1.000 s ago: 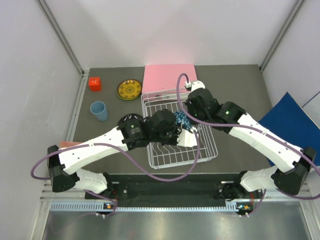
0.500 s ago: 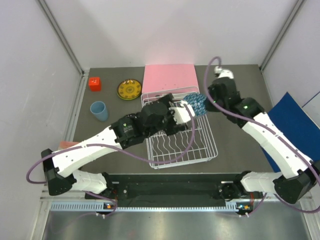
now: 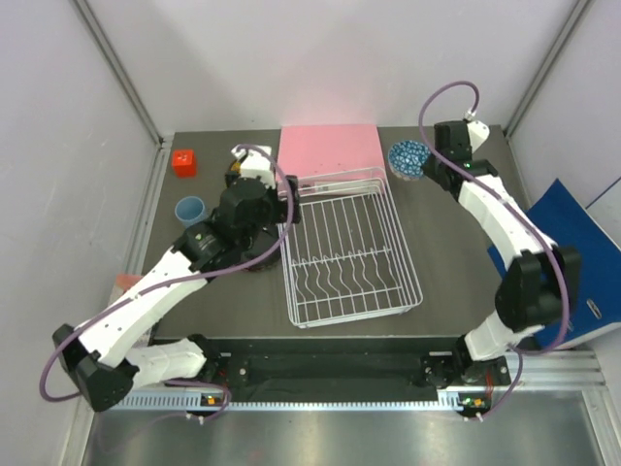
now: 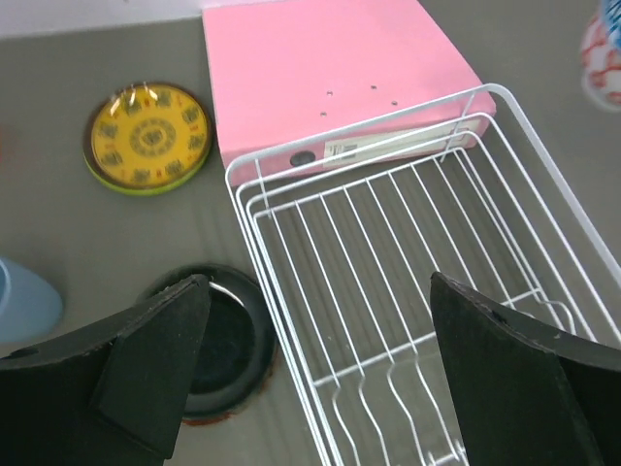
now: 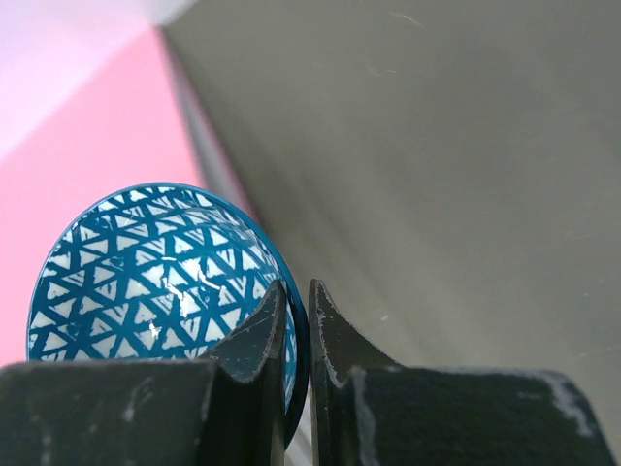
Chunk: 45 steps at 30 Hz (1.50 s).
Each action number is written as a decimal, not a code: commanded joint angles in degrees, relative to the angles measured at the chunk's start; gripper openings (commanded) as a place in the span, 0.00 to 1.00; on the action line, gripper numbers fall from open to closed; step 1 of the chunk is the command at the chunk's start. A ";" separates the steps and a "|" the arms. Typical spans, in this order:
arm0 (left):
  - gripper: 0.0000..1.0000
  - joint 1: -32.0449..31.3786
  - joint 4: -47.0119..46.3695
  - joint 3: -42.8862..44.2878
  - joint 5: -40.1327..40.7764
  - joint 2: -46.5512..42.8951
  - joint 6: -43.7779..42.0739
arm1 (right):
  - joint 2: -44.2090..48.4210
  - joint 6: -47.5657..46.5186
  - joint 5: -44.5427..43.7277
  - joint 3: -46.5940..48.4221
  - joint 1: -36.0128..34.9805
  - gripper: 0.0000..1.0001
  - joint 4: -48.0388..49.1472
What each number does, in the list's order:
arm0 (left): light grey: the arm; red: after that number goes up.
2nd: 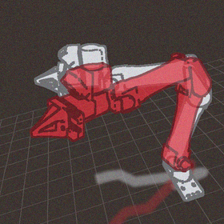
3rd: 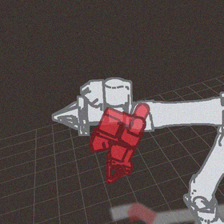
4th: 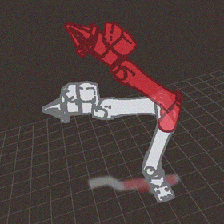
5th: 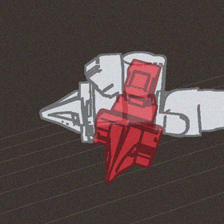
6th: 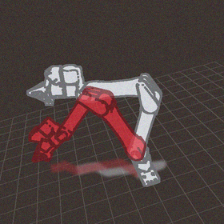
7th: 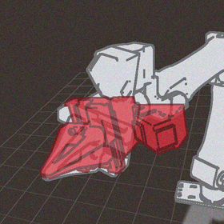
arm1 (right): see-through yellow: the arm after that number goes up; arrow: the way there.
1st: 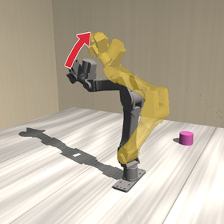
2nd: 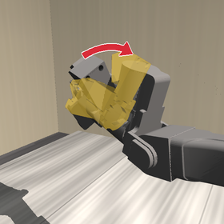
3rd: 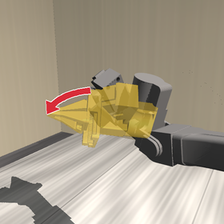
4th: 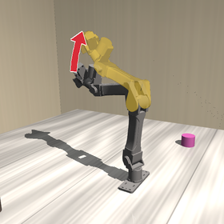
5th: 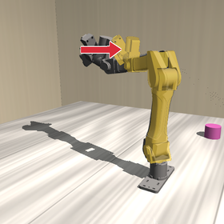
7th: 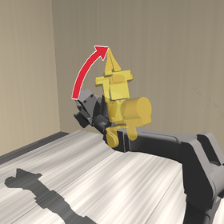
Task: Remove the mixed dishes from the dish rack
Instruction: Place the bowl at the center of the board.
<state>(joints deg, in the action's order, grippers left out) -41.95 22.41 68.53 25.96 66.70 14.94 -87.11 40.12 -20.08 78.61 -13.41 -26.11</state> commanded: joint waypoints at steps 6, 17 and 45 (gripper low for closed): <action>0.99 0.65 -1.42 -7.97 2.34 -14.57 12.57 | -15.53 1.45 -2.42 9.10 7.08 0.00 5.19; 0.99 0.73 -0.88 -13.25 2.88 -16.25 13.45 | -22.22 0.41 -0.94 5.15 7.35 0.00 8.00; 0.99 0.65 -0.79 -15.36 0.41 -14.14 16.88 | -17.93 0.40 3.99 2.25 8.31 0.76 8.27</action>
<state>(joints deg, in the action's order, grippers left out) -41.50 23.14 53.63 26.35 52.56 31.42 -112.55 39.33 -15.94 79.07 -5.72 -18.46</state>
